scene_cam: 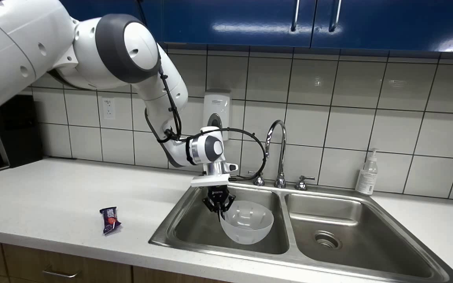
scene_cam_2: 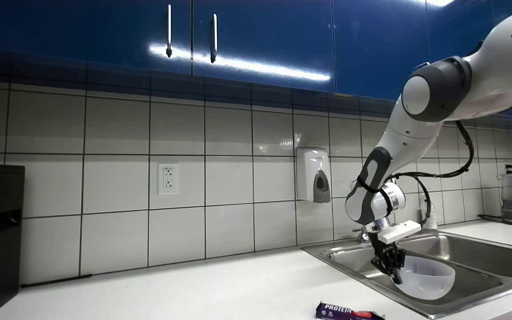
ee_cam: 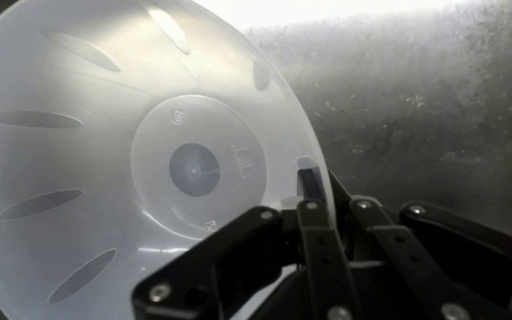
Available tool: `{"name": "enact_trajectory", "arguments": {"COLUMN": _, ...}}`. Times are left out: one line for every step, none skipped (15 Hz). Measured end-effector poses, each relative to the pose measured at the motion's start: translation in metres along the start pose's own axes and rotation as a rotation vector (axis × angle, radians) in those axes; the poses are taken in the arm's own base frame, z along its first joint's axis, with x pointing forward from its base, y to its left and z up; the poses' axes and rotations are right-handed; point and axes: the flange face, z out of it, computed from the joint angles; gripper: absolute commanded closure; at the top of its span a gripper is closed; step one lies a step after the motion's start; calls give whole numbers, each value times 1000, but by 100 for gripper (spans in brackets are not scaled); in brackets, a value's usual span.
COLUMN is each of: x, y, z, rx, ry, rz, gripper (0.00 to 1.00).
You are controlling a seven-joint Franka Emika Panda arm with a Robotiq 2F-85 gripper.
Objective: Put the bowl inside the sink
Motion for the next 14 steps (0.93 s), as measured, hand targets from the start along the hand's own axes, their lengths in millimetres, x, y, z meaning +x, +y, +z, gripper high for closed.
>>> {"name": "enact_trajectory", "arguments": {"x": 1, "y": -4, "z": 5, "rx": 0, "ry": -5, "rz": -5, "gripper": 98}}
{"name": "enact_trajectory", "arguments": {"x": 2, "y": -8, "z": 10, "rx": -1, "ry": -10, "rz": -11, "gripper": 98}}
{"name": "enact_trajectory", "arguments": {"x": 3, "y": -11, "z": 14, "rx": -1, "ry": -14, "rz": -16, "gripper": 98}}
{"name": "enact_trajectory", "arguments": {"x": 4, "y": -14, "z": 18, "rx": -2, "ry": -17, "rz": -20, "gripper": 98}}
{"name": "enact_trajectory", "arguments": {"x": 6, "y": -16, "z": 20, "rx": -3, "ry": -18, "rz": -23, "gripper": 98}}
{"name": "enact_trajectory", "arguments": {"x": 7, "y": -18, "z": 21, "rx": -4, "ry": -17, "rz": -25, "gripper": 98}}
{"name": "enact_trajectory", "arguments": {"x": 8, "y": -19, "z": 21, "rx": -5, "ry": -16, "rz": -26, "gripper": 68}}
{"name": "enact_trajectory", "arguments": {"x": 9, "y": -19, "z": 21, "rx": -6, "ry": -13, "rz": -26, "gripper": 66}}
{"name": "enact_trajectory", "arguments": {"x": 10, "y": -18, "z": 20, "rx": -7, "ry": -10, "rz": -25, "gripper": 60}}
{"name": "enact_trajectory", "arguments": {"x": 12, "y": -17, "z": 18, "rx": -8, "ry": -7, "rz": -24, "gripper": 52}}
{"name": "enact_trajectory", "arguments": {"x": 13, "y": -16, "z": 16, "rx": -9, "ry": -3, "rz": -23, "gripper": 46}}
{"name": "enact_trajectory", "arguments": {"x": 14, "y": -16, "z": 14, "rx": -10, "ry": 0, "rz": -22, "gripper": 37}}
{"name": "enact_trajectory", "arguments": {"x": 15, "y": -15, "z": 13, "rx": -11, "ry": 3, "rz": -21, "gripper": 31}}
{"name": "enact_trajectory", "arguments": {"x": 16, "y": -15, "z": 11, "rx": -12, "ry": 5, "rz": -21, "gripper": 22}}
